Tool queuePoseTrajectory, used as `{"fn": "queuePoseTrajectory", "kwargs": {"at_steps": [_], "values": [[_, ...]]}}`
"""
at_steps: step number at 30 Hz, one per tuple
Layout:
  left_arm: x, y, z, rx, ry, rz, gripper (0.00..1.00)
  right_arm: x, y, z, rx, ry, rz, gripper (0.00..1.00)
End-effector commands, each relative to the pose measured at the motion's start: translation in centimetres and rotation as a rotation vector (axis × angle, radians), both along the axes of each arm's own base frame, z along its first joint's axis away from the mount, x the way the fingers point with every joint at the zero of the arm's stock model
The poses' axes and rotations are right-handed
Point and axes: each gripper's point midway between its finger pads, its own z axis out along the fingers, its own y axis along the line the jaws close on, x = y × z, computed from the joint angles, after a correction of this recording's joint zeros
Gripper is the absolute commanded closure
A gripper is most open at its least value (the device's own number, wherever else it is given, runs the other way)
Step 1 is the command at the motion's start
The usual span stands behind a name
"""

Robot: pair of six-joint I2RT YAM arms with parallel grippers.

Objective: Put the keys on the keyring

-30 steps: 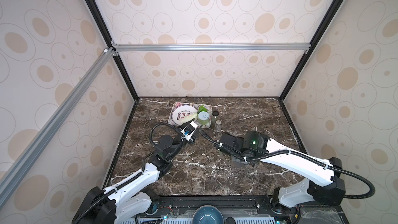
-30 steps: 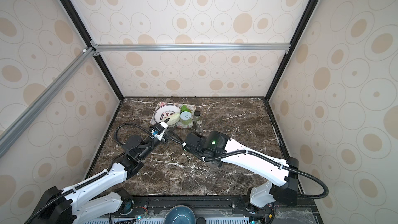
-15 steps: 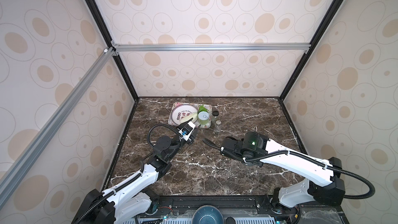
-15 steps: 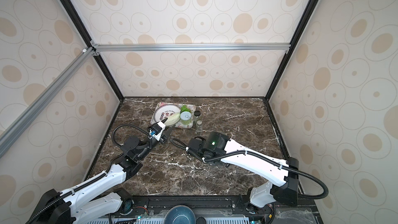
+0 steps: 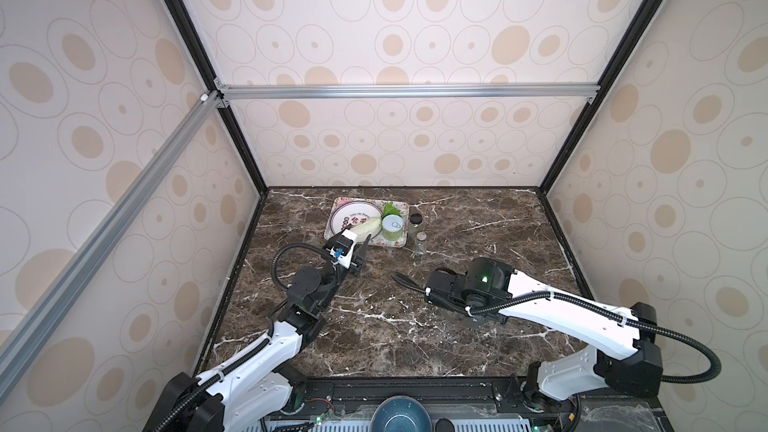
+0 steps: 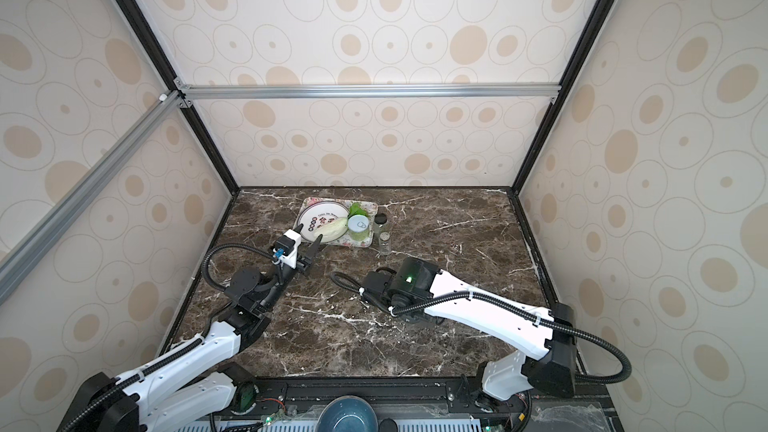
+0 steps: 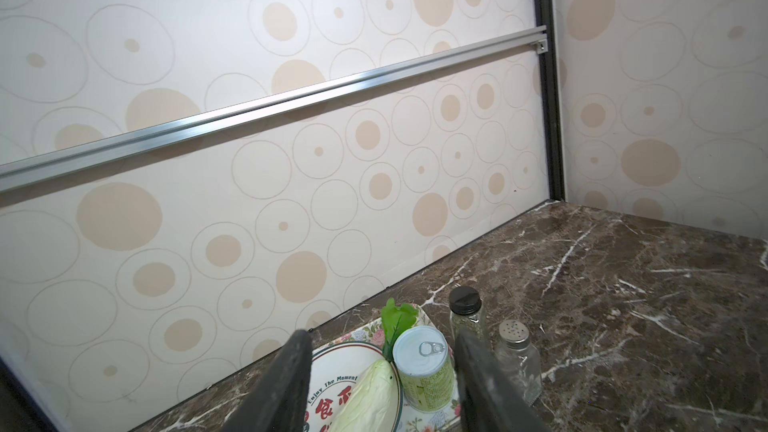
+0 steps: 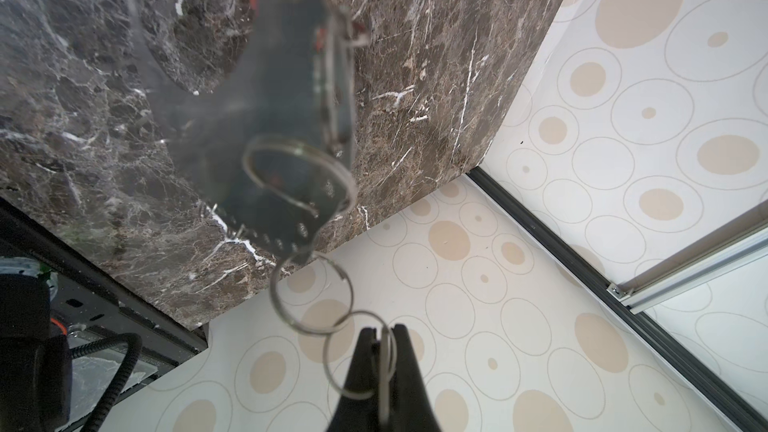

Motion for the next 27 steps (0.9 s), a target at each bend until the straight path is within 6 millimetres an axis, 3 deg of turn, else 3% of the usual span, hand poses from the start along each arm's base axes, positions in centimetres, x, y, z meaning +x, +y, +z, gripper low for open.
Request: {"fn": "queuePoseTrajectory", "kwargs": {"at_steps": [1,6,12,17,27], "values": [[-0.2,2.2,2.2,-0.118,-0.053,0.053,0.43,-0.4,-0.8,0.5,-0.021,0.007,0.006,1.0],[0.0,3.1,2.1,-0.148,-0.045,0.078,0.38,-0.6,-0.3,0.3,0.024,0.016,0.001,1.0],[0.2,3.7,2.0,-0.169,-0.045,0.089,0.35,-0.7,2.0,0.7,0.186,0.028,-0.007,1.0],[0.3,4.1,1.9,-0.178,-0.043,0.098,0.34,-0.7,5.0,1.1,0.323,0.016,0.05,1.0],[0.3,4.4,1.9,-0.188,-0.046,0.103,0.33,-1.6,13.1,0.3,0.585,0.075,0.189,1.0]]}}
